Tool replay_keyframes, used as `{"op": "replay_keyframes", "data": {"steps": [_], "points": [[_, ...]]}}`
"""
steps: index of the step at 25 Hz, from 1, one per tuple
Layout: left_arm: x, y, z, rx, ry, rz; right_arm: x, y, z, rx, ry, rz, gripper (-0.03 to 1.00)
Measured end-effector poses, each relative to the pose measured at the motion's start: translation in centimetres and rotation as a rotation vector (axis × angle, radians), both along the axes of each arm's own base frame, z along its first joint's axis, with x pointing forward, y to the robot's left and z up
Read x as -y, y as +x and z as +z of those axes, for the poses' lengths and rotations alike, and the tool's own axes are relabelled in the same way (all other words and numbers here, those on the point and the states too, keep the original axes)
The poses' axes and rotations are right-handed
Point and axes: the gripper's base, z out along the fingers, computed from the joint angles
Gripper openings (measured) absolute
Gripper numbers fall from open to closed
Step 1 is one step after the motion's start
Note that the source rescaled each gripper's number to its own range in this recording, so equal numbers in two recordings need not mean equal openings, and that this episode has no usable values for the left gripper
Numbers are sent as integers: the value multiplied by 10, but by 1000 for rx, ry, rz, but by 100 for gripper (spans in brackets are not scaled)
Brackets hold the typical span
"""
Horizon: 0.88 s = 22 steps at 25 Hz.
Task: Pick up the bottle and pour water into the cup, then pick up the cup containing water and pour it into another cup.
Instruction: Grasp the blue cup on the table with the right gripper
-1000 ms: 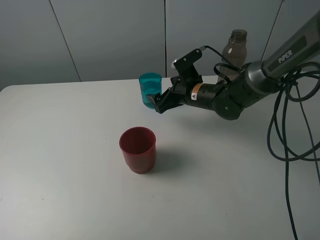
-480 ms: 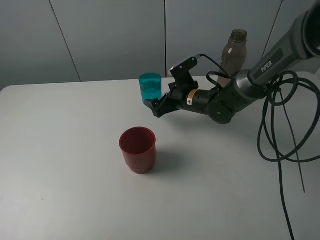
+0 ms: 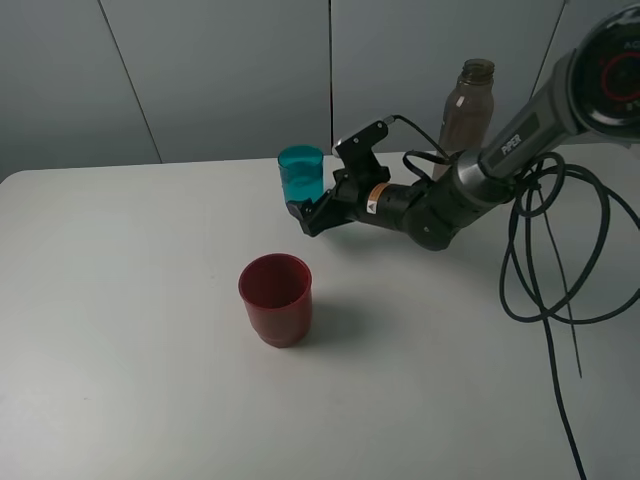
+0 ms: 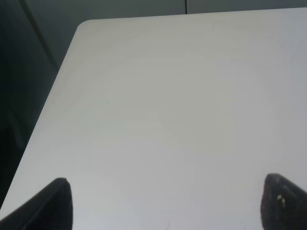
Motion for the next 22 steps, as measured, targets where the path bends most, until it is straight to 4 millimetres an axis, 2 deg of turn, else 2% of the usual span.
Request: {"op": "replay_keyframes", "data": {"steps": [16, 22], "points": [[0, 0, 0, 0, 0, 0, -10, 15, -12, 39, 27, 28, 99], [0, 0, 0, 0, 0, 0, -15, 23, -4, 77, 48, 32, 99]]}}
